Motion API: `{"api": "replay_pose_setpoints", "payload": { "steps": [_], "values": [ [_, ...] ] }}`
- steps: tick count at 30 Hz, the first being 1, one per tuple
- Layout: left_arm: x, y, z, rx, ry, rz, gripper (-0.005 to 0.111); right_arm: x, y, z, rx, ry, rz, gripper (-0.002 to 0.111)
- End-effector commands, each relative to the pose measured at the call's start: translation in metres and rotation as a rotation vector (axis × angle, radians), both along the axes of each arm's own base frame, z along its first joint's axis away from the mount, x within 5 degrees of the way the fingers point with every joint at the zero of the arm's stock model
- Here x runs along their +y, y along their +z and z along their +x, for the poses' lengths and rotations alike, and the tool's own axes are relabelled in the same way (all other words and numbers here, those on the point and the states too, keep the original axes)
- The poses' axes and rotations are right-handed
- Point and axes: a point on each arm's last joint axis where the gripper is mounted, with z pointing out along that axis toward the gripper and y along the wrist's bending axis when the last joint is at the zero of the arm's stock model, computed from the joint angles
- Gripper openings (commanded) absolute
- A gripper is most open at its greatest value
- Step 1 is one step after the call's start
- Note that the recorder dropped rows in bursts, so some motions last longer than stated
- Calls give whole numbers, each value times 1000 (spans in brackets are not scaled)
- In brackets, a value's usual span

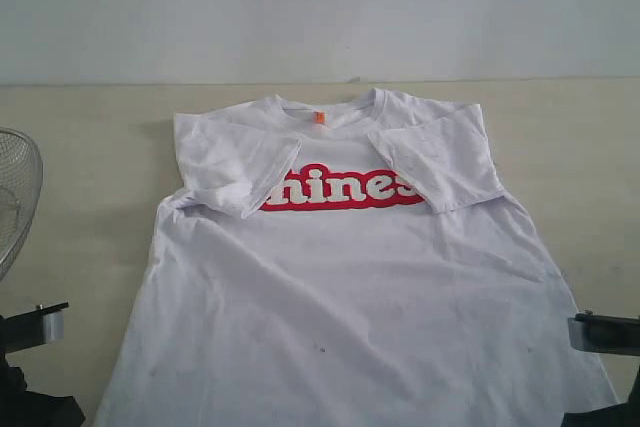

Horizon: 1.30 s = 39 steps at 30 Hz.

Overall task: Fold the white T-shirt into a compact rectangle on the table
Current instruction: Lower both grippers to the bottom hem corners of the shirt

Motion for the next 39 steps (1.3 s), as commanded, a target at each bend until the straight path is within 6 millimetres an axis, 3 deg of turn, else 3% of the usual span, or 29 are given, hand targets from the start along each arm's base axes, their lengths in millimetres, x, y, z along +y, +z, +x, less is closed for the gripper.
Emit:
{"api": "replay_pose_setpoints", "payload": {
  "steps": [1,8,18,29,31,34,35,39],
  "values": [
    [-1,-1,1,0,7,0,51,-2,-2,2,-21,8,1,40],
    [-1,0,1,4,6,-2,51,-2,-2,2,-21,10,2,39],
    [-1,0,1,2,7,-1,51,4,-1,3,-43,37,82,-1],
    [-1,0,0,6,6,-2,51,6,-1,5,-64,35,102,0],
    [-1,0,0,6,6,-2,51,6,-1,5,-65,33,101,9],
    [-3,0,0,9,27,-14,51,6,-1,5,-67,30,101,52],
    [-3,0,1,5,30,-14,51,6,-1,6,-69,24,101,58],
    [-5,0,2,5,69,-33,51,7,-2,8,-87,8,103,58]
  ]
}}
